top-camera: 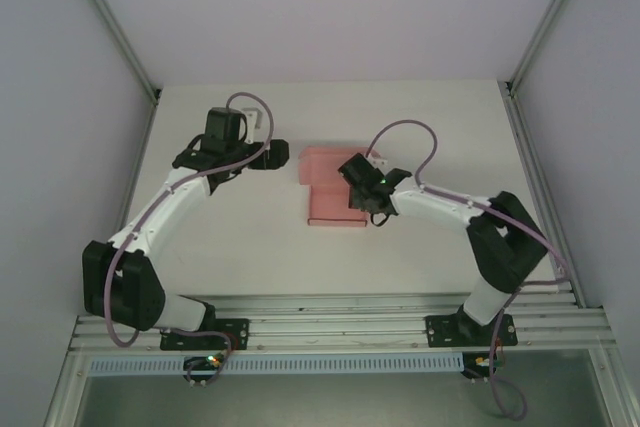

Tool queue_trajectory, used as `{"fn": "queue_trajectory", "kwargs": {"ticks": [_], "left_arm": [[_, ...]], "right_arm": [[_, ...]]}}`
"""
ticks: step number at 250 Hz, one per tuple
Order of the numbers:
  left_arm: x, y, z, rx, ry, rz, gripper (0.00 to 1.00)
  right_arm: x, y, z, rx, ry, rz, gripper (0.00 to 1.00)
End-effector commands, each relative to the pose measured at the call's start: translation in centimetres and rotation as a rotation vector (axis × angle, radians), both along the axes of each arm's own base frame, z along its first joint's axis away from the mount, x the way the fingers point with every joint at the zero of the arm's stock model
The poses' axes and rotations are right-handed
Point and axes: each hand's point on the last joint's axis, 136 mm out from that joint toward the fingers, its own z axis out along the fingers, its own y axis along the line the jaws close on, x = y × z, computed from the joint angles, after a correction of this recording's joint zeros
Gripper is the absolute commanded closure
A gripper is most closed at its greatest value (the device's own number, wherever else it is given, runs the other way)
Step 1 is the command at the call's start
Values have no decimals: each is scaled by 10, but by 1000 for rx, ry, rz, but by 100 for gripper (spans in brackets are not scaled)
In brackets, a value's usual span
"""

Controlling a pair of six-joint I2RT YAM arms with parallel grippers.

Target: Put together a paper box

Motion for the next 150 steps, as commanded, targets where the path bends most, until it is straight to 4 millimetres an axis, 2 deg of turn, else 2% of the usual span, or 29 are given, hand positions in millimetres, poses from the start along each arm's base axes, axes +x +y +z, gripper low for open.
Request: {"fn": "queue_trajectory", "kwargs": {"ticks": [1,14,22,25,34,67,90,100,123,150], "left_arm": [[-11,-36,4,-24,-56,-248,0],[-13,-44,-2,18,-55,-315,0],[-13,-45,-6,44,-48,-345,0],[-18,-54,-9,52,-44,-379,0],[-20,-60,-16,77,-33,-425,1],[-19,-73,-35,177,20,-514,15],[-21,-82,-43,232,36,-585,24],[-19,-84,-47,262,42,-592,29],[-14,-84,-54,328,58,-580,40],[-8,-82,-58,358,75,-564,55]], "right_arm": [[10,-15,44,-41,-127,56,14],[19,-19,56,-50,-173,119,0],[24,-21,62,-49,-187,163,0],[26,-23,63,-49,-189,172,0],[33,-26,70,-42,-203,213,1],[50,-13,75,-32,-209,470,0],[59,-7,68,-61,-180,531,7],[61,-5,63,-55,-161,536,13],[67,-1,56,-46,-157,529,23],[72,-1,56,-50,-162,511,32]]}}
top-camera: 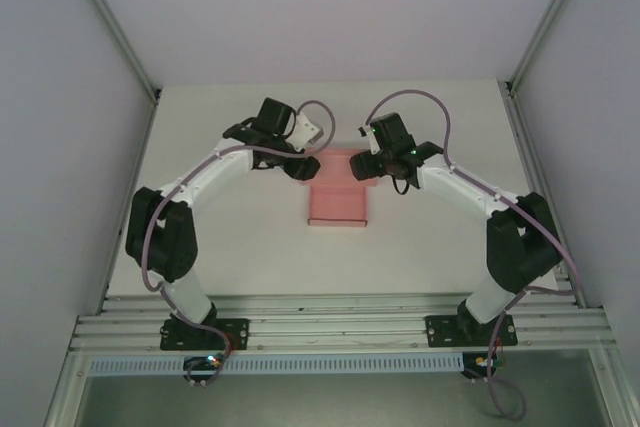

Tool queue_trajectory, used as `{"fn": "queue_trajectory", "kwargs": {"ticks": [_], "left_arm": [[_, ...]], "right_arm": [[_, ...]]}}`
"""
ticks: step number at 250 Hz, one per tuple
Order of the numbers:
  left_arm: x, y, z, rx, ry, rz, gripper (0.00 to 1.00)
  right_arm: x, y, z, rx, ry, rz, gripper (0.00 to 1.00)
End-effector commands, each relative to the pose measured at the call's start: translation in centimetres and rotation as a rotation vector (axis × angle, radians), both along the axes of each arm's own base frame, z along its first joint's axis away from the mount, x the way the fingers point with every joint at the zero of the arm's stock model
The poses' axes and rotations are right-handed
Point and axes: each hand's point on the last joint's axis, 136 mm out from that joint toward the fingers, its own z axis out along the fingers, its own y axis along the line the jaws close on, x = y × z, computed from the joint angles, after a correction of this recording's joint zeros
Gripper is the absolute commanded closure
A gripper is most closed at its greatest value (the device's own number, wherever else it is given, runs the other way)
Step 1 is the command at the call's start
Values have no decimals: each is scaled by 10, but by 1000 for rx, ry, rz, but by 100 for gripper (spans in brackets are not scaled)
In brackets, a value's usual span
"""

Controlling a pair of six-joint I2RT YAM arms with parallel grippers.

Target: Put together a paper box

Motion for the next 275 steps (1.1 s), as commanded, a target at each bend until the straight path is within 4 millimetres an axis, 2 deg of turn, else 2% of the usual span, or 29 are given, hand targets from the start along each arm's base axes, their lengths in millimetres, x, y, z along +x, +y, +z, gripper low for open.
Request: {"fn": "queue_trajectory", "kwargs": {"ticks": [1,12,37,52,82,112,131,140,146,178,195,214,237,275], "left_arm": [[1,10,-4,89,3,-9,55],[1,11,-6,101,6,-6,60],[2,11,-6,113,-1,1,74],[2,10,-5,111,-1,5,85],[2,7,-2,109,-11,20,100],[5,0,3,75,-19,69,100],[16,2,12,76,-53,169,100],[21,4,15,81,-66,226,100],[26,5,18,80,-81,269,100],[41,11,33,49,-140,471,100],[42,6,36,-9,-143,512,100],[44,2,34,-92,-137,555,100],[47,2,23,-138,-138,600,100],[49,9,11,-133,-151,662,100]], "right_arm": [[4,8,3,-4,-9,51,32],[5,7,4,-9,-14,44,33],[6,7,3,-13,-10,42,48],[5,7,2,-12,3,41,65],[1,8,2,6,33,34,85],[-2,13,10,27,9,24,88],[1,14,21,39,-40,-3,90],[3,13,27,56,-67,-30,94],[5,12,31,72,-86,-56,100],[17,16,49,171,-185,-149,100],[25,12,56,195,-248,-227,100],[30,11,60,258,-293,-298,100],[34,21,61,361,-322,-330,100],[40,25,54,369,-387,-403,100]]}}
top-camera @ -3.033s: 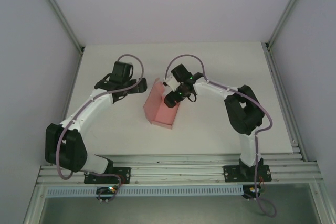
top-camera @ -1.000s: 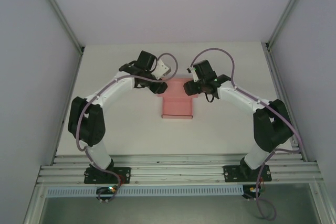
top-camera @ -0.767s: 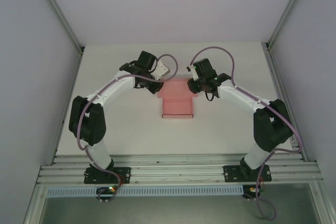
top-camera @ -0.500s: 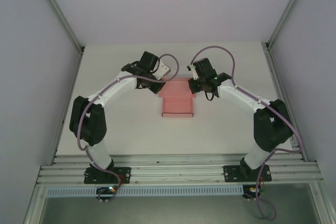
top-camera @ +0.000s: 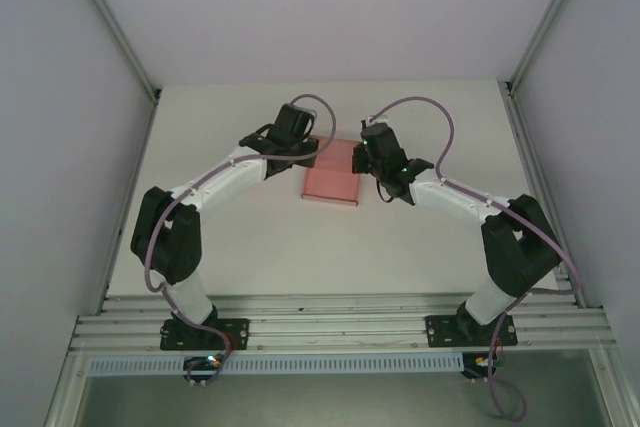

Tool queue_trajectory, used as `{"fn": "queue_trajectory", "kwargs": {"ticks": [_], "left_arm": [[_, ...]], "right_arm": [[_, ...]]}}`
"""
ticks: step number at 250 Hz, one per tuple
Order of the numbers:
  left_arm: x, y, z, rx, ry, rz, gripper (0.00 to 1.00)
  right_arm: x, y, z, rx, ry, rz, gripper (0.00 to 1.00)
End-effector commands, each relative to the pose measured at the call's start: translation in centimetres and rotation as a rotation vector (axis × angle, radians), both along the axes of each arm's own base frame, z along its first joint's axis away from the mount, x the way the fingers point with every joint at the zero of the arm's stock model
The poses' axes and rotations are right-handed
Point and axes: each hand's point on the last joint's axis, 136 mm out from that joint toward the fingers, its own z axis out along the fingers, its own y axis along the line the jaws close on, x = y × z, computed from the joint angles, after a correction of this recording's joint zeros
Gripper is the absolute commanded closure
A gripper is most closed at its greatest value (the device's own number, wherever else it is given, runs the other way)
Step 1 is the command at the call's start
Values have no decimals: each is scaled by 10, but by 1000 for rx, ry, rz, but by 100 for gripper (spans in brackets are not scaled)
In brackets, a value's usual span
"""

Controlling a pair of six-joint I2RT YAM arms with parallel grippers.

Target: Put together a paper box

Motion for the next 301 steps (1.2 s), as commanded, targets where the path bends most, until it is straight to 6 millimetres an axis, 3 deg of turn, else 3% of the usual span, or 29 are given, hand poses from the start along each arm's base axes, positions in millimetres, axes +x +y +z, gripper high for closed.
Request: {"fn": "queue_trajectory", "kwargs": {"ticks": [1,37,66,130,218,245,301], "left_arm": [[8,6,5,-64,-45,110,100],[0,5,-11,-106,-41,116,100],[-13,9,-29,-89,-55,94,100],[-49,9,-40,-135,-126,0,100],[-92,7,-74,-187,-98,-99,97],[-102,5,-71,-178,-97,-127,84],[-117,22,-62,-139,-103,-111,55]], "right_arm": [[19,7,31,139,-164,-127,100],[13,15,19,161,-198,-124,100],[3,6,12,122,-220,-140,100],[-34,4,-13,80,-234,-48,100],[-76,-6,-47,-26,-186,-3,100],[-82,-6,-51,-34,-167,5,100],[-92,-12,-62,-80,-129,6,100]]}}
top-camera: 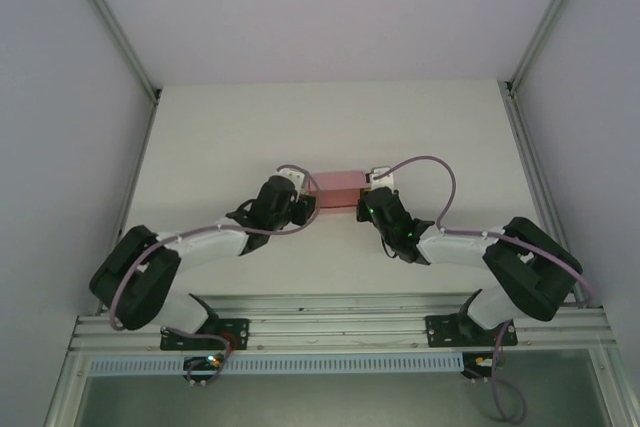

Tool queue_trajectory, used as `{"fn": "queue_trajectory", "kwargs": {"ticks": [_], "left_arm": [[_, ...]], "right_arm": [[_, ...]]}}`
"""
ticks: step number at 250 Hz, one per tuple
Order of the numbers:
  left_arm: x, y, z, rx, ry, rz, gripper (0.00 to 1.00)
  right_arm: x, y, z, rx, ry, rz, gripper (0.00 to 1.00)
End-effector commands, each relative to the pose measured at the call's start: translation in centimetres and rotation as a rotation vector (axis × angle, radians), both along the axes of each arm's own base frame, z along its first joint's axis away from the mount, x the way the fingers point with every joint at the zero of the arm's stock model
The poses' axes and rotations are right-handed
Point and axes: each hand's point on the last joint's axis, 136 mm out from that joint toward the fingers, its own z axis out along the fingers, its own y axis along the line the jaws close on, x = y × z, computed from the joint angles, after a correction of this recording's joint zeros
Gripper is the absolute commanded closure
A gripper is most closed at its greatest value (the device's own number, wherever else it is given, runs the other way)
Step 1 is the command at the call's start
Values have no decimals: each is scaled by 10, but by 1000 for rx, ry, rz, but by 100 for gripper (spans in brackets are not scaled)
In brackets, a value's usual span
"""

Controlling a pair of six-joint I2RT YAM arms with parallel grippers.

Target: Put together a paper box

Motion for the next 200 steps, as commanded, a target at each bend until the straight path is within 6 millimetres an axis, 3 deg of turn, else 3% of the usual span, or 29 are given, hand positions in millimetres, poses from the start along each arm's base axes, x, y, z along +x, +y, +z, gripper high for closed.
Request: {"fn": "queue_trajectory", "kwargs": {"ticks": [1,15,53,95,135,163,200], "left_arm": [[-10,11,0,40,9,11,55],[-16,12,0,41,21,-6,46],[-39,-2,10,4,49,-120,0],[-53,-6,47,-13,10,-157,0],[-32,38,79,77,-6,95,0],[-17,51,79,48,89,190,0],[10,36,61,-86,249,175,0]], "right_arm": [[-7,-9,-5,-42,14,-29,100],[-8,-10,-7,-47,19,-30,100],[-12,-8,-13,-66,34,-15,100],[-17,-9,-20,-92,54,-9,95],[-22,-13,-23,-115,59,2,94],[-24,-10,-26,-125,62,29,96],[-26,-9,-38,-139,95,38,96]]}}
